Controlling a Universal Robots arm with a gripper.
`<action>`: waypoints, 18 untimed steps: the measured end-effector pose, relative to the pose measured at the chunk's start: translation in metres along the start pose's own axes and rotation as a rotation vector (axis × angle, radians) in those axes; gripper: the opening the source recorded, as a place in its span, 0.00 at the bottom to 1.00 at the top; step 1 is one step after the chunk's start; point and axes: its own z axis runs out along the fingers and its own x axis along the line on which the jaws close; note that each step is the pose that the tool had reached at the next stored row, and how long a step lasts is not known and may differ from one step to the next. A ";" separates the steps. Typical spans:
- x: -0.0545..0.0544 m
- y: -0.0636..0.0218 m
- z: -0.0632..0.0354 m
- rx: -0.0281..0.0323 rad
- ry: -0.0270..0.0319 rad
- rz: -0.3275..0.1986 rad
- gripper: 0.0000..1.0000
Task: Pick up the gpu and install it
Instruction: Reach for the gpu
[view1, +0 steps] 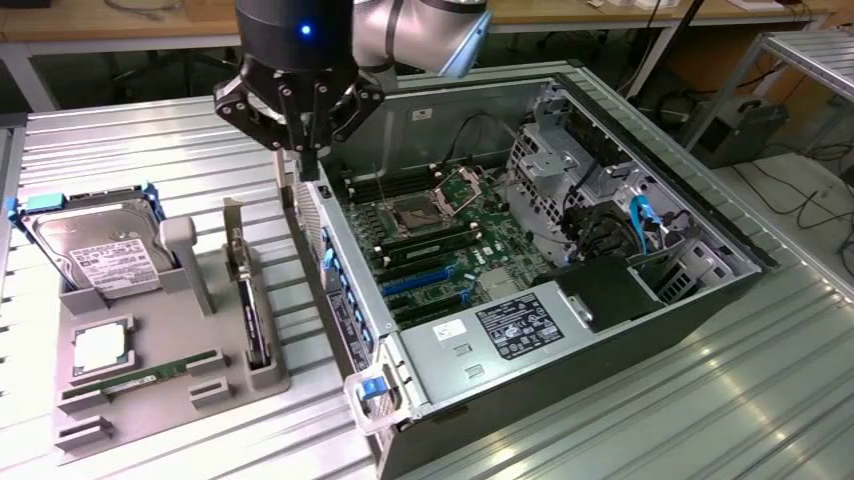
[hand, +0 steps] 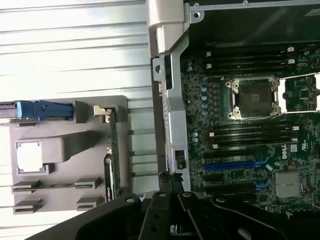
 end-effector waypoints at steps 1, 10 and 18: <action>0.006 -0.0027 0.0010 0.0000 0.0000 0.000 0.11; 0.040 -0.0194 0.0062 0.0001 0.0000 0.000 0.11; 0.072 -0.0306 0.0129 0.0005 -0.0001 0.000 0.11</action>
